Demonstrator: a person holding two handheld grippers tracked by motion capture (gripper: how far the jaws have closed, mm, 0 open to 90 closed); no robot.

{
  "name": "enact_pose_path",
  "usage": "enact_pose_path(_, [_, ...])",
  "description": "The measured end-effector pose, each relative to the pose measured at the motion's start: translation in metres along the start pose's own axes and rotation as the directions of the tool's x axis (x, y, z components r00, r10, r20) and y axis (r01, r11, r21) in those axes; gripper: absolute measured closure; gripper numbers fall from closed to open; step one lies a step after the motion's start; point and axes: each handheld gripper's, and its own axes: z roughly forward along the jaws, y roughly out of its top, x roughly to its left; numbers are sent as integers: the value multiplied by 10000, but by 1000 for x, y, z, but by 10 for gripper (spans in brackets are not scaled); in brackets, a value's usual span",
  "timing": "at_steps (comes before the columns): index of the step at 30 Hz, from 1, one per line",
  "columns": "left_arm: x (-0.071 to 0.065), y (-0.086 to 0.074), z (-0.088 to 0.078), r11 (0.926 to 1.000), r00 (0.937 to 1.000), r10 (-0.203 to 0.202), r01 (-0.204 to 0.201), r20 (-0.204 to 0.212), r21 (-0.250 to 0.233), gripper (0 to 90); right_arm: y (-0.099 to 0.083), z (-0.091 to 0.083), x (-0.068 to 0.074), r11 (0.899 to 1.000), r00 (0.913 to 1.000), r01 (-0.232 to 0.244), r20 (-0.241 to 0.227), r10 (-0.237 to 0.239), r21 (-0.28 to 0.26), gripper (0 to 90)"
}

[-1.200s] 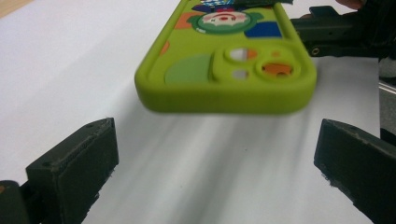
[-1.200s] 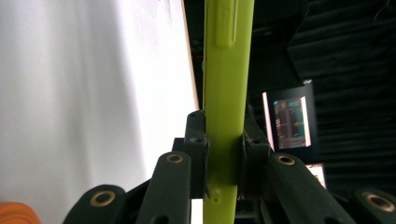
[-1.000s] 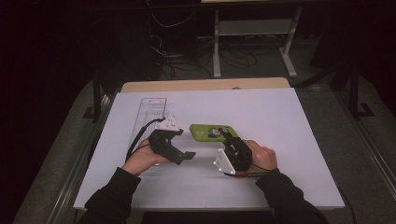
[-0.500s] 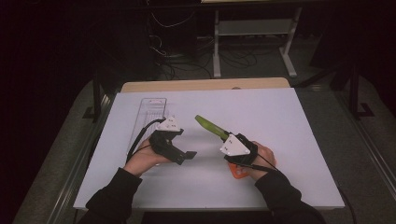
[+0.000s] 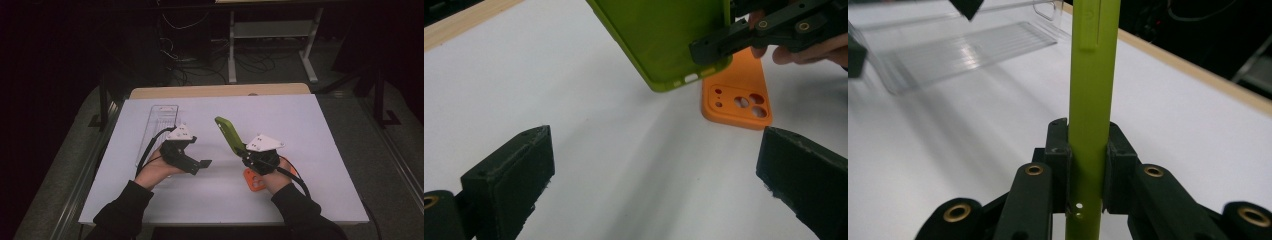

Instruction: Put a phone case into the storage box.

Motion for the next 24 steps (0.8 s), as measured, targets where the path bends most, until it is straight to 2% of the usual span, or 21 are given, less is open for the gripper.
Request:
enact_pose_path(3, [0, 0, 0, 10000, 10000, -17, 16, 28, 12, 10, 0, 0, -3, 9952, 9939, -976, -523, 970, -106, 757])
enact_pose_path(4, [0, 0, 1, 10000, 10000, -52, 52, 36, 1, 3, -1, 0, -5, 9911, 9887, -1328, -712, 1318, -94, 757])
enact_pose_path(6, [-2, 0, 2, 9996, 9996, -264, 264, 43, -72, 0, -2, 1, -6, 9865, 9823, -1635, -939, 1621, -81, 756])
enact_pose_path(11, [0, 2, 4, 9985, 9990, -443, 444, 55, -325, 0, -3, 1, -8, 9853, 9807, -1700, -1008, 1676, -156, 757])
enact_pose_path(15, [2, 6, 7, 9983, 9990, -448, 446, -46, -387, 0, -2, -1, -9, 9849, 9803, -1715, -1029, 1684, -220, 757])
enact_pose_path(19, [4, 10, 12, 9973, 9979, -642, 640, -47, -362, 0, -1, -3, -12, 9826, 9786, -1824, -1032, 1779, -358, 757])
enact_pose_path(20, [5, 11, 13, 9977, 9984, -566, 565, -27, -375, 0, -1, -3, -12, 9809, 9770, -1908, -1042, 1861, -372, 757])
enact_pose_path(23, [9, 16, 14, 9957, 9974, -722, 723, 26, -585, 0, 0, -4, -13, 9775, 9733, -2067, -1111, 2011, -413, 757])
enact_pose_path(24, [9, 18, 14, 9926, 9957, -923, 927, 78, -781, 0, 0, -4, -13, 9772, 9725, -2084, -1149, 2026, -412, 757])
